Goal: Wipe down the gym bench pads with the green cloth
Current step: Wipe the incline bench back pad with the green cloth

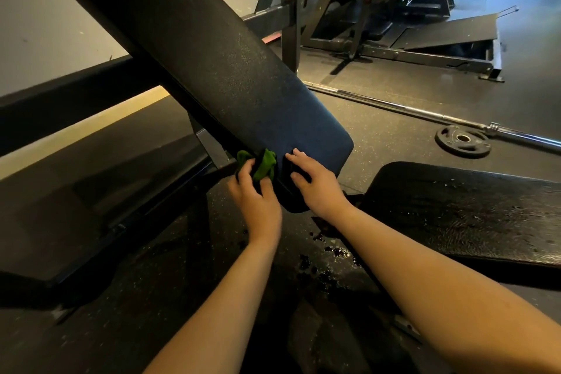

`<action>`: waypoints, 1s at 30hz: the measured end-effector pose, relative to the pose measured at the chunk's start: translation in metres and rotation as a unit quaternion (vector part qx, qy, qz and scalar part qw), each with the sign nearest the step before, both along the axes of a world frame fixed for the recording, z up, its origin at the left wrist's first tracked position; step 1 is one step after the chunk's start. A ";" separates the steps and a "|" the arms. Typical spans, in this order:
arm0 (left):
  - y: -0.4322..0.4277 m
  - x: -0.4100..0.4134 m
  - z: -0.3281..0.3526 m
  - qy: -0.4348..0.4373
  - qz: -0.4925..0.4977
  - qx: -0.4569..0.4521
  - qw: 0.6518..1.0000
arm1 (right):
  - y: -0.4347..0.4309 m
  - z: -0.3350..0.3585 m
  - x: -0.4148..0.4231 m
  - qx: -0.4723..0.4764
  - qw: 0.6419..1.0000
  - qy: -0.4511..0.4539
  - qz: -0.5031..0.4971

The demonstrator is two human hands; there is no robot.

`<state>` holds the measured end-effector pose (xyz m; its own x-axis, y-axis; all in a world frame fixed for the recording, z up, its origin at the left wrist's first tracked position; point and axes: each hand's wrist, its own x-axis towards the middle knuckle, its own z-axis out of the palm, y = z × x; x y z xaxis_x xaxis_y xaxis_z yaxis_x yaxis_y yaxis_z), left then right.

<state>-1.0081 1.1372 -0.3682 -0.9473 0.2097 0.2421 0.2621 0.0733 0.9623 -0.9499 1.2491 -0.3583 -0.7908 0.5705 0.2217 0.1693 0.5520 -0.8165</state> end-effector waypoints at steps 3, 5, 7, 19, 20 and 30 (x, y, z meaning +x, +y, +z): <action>0.002 0.019 -0.012 -0.005 -0.030 -0.003 1.000 | 0.006 0.004 0.005 0.032 0.999 -0.012 0.004; -0.001 0.037 -0.022 -0.013 -0.034 -0.005 0.999 | 0.004 0.004 0.010 0.060 0.997 -0.035 0.011; -0.001 0.049 -0.034 0.004 -0.058 -0.028 0.998 | 0.001 0.001 0.012 0.058 0.998 -0.033 -0.011; 0.001 0.051 -0.013 -0.048 -0.013 -0.010 0.999 | 0.005 0.000 0.029 -0.017 1.000 -0.019 -0.014; 0.004 0.055 -0.014 -0.044 -0.014 -0.022 0.999 | 0.006 0.000 0.030 -0.022 1.000 -0.019 -0.011; -0.012 0.053 -0.002 0.073 -0.106 -0.192 0.973 | 0.010 0.003 0.033 -0.089 0.996 -0.024 -0.008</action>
